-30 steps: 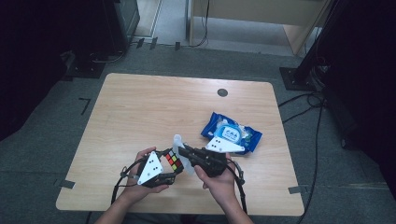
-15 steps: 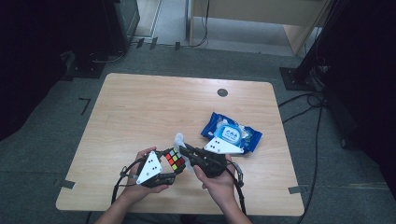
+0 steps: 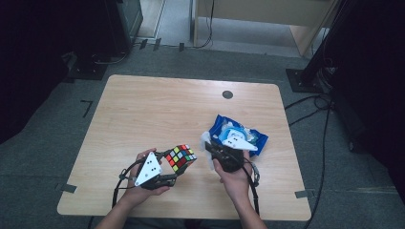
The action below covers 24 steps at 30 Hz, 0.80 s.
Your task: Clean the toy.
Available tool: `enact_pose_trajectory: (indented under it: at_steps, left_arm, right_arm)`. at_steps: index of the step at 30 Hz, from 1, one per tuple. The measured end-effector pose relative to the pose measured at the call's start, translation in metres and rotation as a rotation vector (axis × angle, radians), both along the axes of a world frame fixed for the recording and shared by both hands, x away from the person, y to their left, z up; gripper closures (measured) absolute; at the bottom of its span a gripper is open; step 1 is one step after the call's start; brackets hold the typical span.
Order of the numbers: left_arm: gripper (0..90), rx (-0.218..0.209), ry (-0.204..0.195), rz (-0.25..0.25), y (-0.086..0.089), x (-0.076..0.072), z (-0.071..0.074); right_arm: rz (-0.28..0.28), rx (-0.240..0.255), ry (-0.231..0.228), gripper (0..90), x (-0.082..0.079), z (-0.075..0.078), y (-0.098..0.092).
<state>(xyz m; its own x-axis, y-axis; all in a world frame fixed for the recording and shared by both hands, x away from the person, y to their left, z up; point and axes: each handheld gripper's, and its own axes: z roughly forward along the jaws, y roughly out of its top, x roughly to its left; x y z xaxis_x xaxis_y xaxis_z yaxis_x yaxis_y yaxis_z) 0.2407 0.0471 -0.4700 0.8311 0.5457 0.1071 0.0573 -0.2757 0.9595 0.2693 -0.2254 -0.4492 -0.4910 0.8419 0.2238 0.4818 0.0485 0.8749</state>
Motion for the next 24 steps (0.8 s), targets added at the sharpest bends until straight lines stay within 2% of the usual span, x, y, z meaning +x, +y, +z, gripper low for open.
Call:
enact_pose_trajectory:
  at_steps: [5,8,13,16,21,24]
  left_arm:
    - [34.0,-0.001,0.001,0.005,0.000,0.000,0.000]
    - [34.0,0.003,0.002,0.008,0.000,0.001,0.000]
    - [34.0,0.001,0.007,0.019,0.001,0.003,-0.001]
    - [34.0,0.000,0.012,0.033,0.002,0.004,-0.001]
    - [33.9,-0.006,0.019,0.053,0.002,0.004,-0.001]
    - [33.9,-0.009,0.018,0.058,0.001,0.004,-0.001]
  right_arm:
    - [-0.128,-0.053,-0.007,80.5,0.008,-0.010,-0.022]
    - [-0.191,-0.085,-0.010,70.5,0.011,-0.015,-0.029]
    - [-0.203,-0.065,-0.051,56.6,0.007,-0.008,-0.028]
    - [-0.154,-0.009,-0.060,50.5,0.002,0.002,-0.019]
    - [0.004,0.146,-0.047,41.9,-0.012,0.022,0.007]
    - [0.089,0.210,-0.031,36.4,-0.021,0.032,0.025]
